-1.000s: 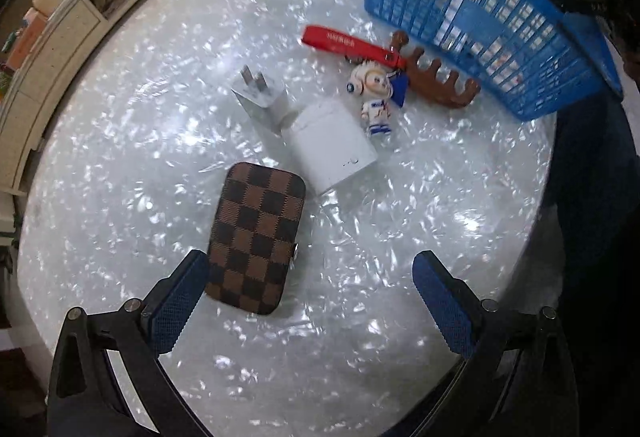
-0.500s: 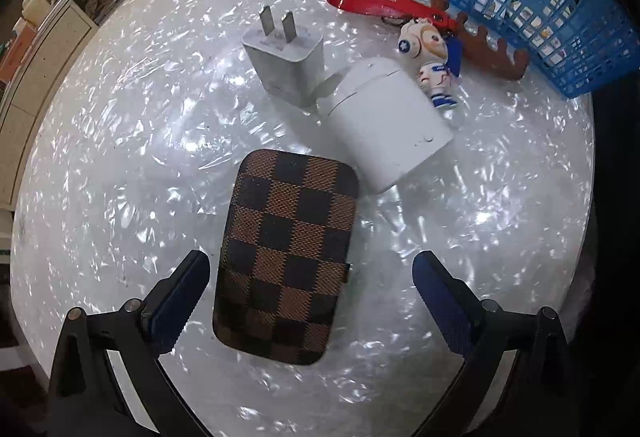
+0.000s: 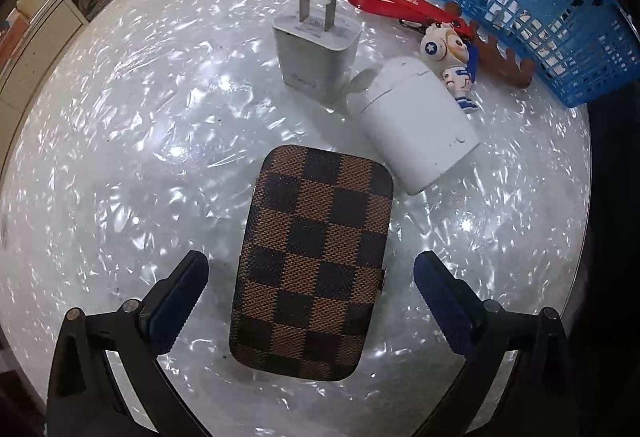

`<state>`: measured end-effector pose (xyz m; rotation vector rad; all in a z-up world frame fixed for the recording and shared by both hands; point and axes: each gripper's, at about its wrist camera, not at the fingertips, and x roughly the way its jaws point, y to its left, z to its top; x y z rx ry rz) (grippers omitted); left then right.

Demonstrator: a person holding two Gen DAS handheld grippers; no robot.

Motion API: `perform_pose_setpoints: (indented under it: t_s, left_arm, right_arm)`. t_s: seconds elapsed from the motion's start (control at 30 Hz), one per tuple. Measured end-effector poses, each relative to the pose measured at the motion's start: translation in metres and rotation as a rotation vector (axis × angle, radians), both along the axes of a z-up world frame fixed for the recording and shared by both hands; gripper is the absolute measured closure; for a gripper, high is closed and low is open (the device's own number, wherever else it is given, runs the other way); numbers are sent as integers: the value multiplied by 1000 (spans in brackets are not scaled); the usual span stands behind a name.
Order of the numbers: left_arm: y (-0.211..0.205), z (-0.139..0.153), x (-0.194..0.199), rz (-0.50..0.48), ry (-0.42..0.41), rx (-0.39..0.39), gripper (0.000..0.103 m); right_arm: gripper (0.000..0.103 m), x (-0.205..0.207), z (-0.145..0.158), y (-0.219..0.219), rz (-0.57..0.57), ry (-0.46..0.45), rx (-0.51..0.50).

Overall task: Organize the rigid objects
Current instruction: 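Move the left gripper to the brown checkered case and grasp it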

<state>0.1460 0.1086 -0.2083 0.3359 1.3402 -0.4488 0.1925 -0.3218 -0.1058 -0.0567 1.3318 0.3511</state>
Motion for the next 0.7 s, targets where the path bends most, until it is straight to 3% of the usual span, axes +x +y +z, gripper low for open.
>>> perform_pose_setpoints:
  t_s: [0.23, 0.3, 0.37, 0.7]
  left_arm:
    - [2, 4, -11, 16, -39, -19, 0]
    - [-3, 8, -16, -2, -44, -27, 8]
    - [-5, 14, -17, -7, -53, -27, 31]
    - [-6, 15, -30, 28, -66, -32, 32]
  right_arm:
    - [94, 0, 0, 0, -4, -1, -2]
    - [94, 0, 0, -1, -7, -2, 0]
    - [94, 0, 0, -1, -11, -1, 1]
    - [94, -1, -3, -1, -9, 3, 9]
